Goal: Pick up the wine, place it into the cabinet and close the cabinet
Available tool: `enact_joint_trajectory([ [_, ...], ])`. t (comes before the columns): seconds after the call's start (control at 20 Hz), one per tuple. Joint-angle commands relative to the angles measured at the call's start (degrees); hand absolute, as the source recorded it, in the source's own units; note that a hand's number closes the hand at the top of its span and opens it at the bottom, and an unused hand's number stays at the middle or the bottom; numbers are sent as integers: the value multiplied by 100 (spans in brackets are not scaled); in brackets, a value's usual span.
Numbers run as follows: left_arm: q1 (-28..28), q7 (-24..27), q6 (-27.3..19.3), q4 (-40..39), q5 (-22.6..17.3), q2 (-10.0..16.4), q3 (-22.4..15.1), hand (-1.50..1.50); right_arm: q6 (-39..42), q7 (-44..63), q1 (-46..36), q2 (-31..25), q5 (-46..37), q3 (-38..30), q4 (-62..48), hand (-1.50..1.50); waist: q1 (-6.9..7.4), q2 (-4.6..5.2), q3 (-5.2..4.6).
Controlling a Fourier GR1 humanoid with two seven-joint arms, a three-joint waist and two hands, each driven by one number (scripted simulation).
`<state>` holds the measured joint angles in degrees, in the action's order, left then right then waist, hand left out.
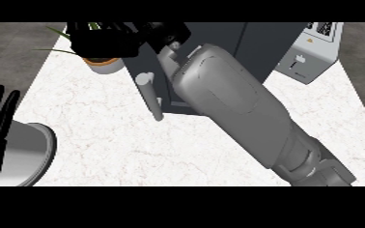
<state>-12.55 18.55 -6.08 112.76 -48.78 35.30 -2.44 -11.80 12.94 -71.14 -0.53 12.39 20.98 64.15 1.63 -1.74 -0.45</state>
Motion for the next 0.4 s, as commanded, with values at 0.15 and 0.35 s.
enact_joint_trajectory([
  [0.15, 60, -97, 123, -85, -18, 12, 42, -150, 94, -514, 213, -570, -340, -286, -1011, 150, -9, 252, 37],
  [0.35, 214, -26, -20, -142, 167, -199, -159, -150, 144, -425, 27, -543, -353, -340, -1000, 150, -46, 243, 35],
])
